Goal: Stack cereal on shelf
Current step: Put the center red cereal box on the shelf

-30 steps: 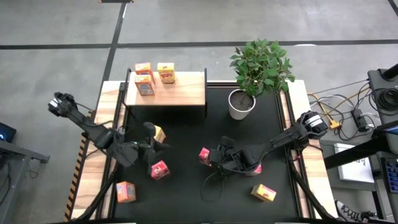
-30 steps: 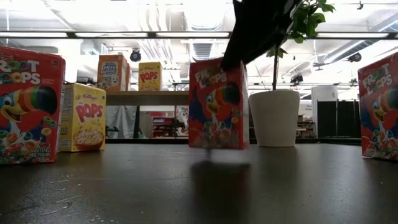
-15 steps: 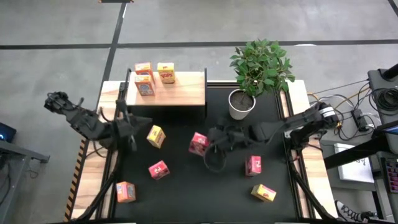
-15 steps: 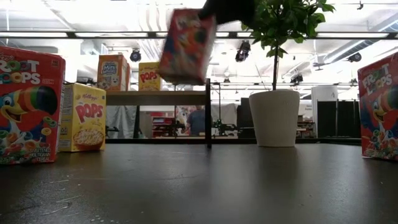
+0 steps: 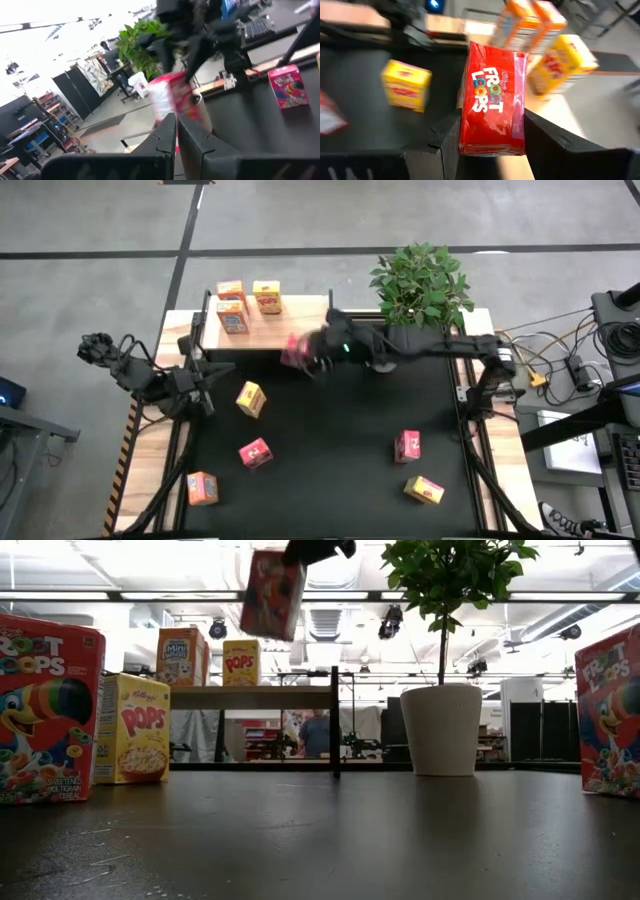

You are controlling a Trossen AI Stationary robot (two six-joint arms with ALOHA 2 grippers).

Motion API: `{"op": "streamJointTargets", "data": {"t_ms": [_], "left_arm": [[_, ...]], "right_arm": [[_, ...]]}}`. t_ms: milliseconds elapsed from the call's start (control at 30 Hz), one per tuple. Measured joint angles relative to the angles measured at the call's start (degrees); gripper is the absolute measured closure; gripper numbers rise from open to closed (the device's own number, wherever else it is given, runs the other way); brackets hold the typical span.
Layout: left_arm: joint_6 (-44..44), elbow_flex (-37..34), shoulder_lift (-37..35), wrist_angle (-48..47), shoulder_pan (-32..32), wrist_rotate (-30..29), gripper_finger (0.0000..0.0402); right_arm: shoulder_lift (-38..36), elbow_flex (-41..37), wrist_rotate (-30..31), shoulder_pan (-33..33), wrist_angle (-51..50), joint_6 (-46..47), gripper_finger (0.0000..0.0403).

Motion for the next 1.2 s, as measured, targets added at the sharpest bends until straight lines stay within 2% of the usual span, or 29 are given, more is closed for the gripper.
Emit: {"op": "streamJointTargets", "data": {"t_ms": [100, 267, 400, 600, 800, 933, 1200], "left_arm": [[1.3, -2.3, -1.8, 1.9, 0.0, 0.0, 0.0402], [4.5, -4.0, -3.9, 3.7, 0.0, 0.0, 0.0402], [4.5, -3.5, -4.7, 4.2, 0.0, 0.0, 0.0402], [4.5, -3.8, -5.5, 4.0, 0.0, 0.0, 0.0402], [4.6, -3.9, -5.6, 4.0, 0.0, 0.0, 0.0402], [4.5, -3.9, -5.6, 4.0, 0.0, 0.0, 0.0402], [4.6, -3.9, -5.6, 4.0, 0.0, 0.0, 0.0402]], "right_arm": [[4.2, 7.2, -0.9, -4.0, -4.5, -4.8, 0.0232], [11.2, 17.7, -9.3, -10.2, -11.8, -15.0, 0.0232], [16.8, 25.6, -10.8, -14.0, -17.0, -19.7, 0.0232], [17.2, 24.2, -13.3, -18.2, -16.3, -22.8, 0.0232], [17.2, 24.2, -21.0, -20.6, -17.0, -20.7, 0.0232], [17.1, 23.5, -21.1, -20.9, -16.8, -20.6, 0.0221], [17.1, 21.6, -20.6, -20.9, -15.9, -20.4, 0.0176]]}}
